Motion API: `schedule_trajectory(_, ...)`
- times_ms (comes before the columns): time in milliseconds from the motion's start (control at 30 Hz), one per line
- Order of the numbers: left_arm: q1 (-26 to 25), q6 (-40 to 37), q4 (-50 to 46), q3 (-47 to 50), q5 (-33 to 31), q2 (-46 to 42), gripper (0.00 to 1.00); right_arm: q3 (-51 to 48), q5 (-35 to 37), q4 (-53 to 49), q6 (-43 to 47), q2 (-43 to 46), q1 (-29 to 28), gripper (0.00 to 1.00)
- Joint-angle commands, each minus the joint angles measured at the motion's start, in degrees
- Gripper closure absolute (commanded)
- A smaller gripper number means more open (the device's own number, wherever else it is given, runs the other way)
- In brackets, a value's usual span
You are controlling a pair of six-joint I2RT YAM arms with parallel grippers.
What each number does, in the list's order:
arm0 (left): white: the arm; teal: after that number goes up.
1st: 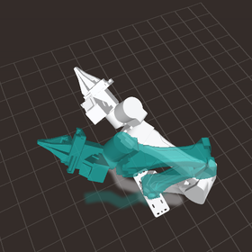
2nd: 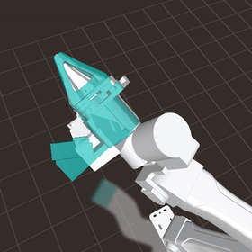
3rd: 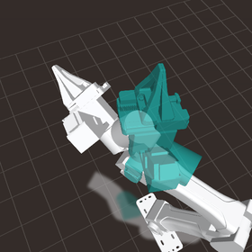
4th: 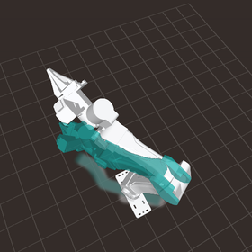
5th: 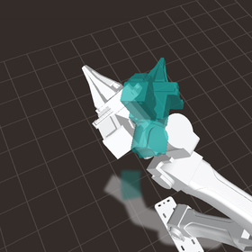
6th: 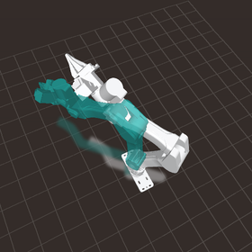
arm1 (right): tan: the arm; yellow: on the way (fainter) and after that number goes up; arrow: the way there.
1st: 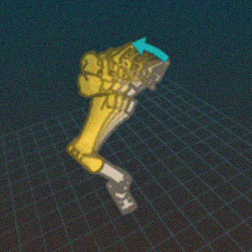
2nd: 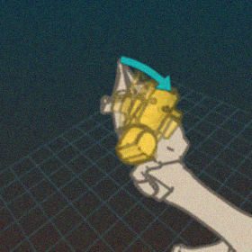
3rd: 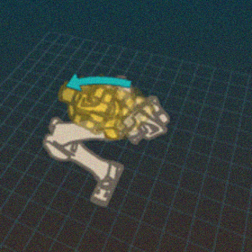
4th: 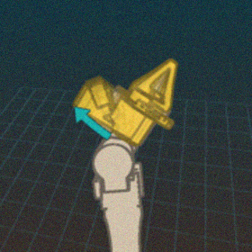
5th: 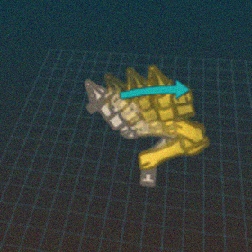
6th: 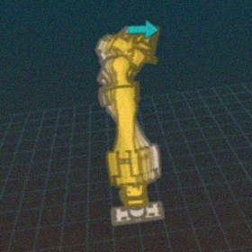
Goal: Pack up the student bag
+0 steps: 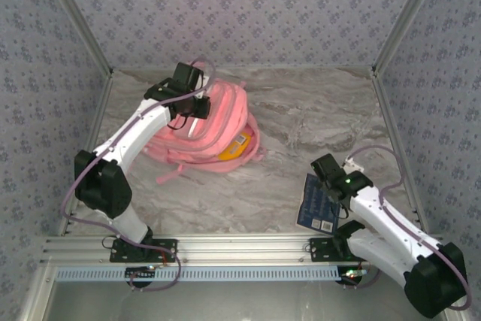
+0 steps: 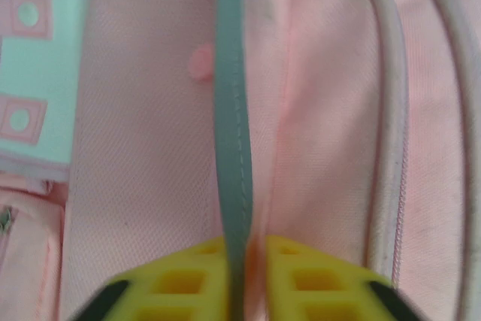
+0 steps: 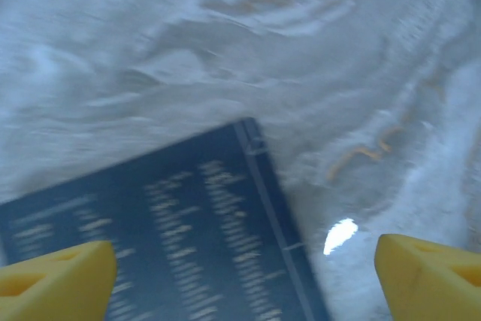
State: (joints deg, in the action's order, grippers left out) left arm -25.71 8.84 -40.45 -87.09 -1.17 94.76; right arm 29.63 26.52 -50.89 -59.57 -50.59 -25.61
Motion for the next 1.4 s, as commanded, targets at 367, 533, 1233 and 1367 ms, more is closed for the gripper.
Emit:
schedule_trajectory(367, -12.62, 16.83, 15.01, 12.89, 19.64, -7.46, 0.47, -10.00, -25.40, 21.36, -1.05, 3.43, 6.98, 0.10)
schedule_trajectory(533, -16.69, 27.81, 29.42, 22.75, 27.11, -6.69, 0.45, -13.23, -33.54, 32.57, -8.42, 3.77, 4.25, 0.11)
schedule_trajectory(1233, -26.84, 39.04, 24.57, 17.74, 27.36, 12.94, 0.45, -12.47, -30.74, 27.46, -2.00, 3.97, -7.02, 0.17)
schedule_trajectory(1367, -27.09, 41.38, 27.23, 18.25, 29.54, 14.39, 0.45, -12.92, -30.92, 29.65, -2.39, 3.65, -8.73, 0.19)
